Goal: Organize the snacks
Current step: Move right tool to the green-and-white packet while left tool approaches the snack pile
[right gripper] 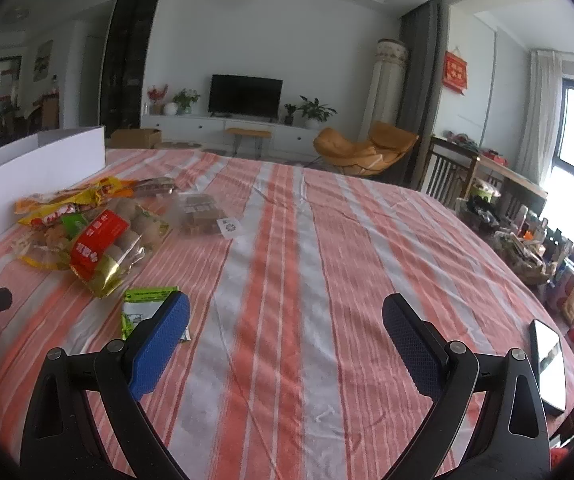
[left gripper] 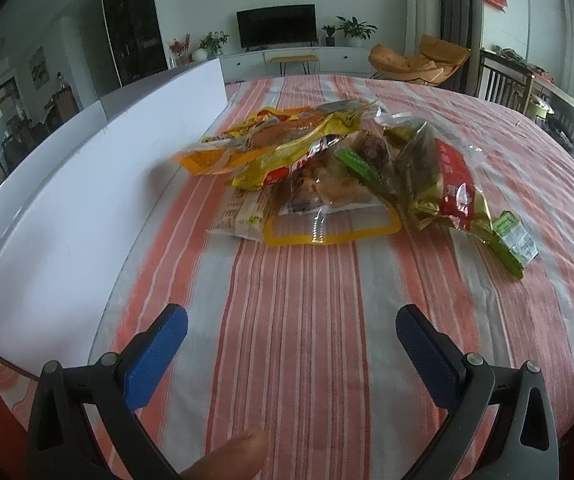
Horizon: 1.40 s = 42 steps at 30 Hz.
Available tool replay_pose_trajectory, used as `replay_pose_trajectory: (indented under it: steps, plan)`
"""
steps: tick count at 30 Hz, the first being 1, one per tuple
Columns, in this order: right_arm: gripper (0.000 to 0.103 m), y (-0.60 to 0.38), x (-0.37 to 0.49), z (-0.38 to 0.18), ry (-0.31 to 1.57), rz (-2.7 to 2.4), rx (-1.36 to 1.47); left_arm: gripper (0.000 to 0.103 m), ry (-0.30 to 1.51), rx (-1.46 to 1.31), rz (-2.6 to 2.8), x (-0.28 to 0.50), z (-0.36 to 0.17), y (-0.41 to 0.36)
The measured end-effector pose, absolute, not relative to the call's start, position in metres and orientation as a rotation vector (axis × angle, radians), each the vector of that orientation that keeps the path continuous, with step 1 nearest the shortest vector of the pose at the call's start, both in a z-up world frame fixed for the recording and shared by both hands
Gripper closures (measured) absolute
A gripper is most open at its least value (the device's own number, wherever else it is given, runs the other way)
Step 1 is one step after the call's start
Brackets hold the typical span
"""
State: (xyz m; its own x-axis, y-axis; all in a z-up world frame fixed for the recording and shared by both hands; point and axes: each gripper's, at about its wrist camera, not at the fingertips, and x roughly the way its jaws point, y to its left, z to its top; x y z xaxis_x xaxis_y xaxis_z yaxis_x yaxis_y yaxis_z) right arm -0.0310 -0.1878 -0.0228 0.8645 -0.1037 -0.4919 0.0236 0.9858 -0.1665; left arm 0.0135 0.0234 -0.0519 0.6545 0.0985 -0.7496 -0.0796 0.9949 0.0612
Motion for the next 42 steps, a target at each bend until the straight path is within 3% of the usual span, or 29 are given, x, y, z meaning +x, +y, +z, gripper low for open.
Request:
replay_pose_trajectory:
  steps: [13,42]
  plan:
    - [0.005,-0.185,-0.022,-0.042,0.623,-0.034,-0.156,0.0,0.966,-0.058,0.092,0.024,-0.074,0.046]
    - [0.005,-0.184,-0.003,-0.057,0.777,0.029,-0.124,0.0,0.941,-0.036,0.058,0.017,-0.075,0.05]
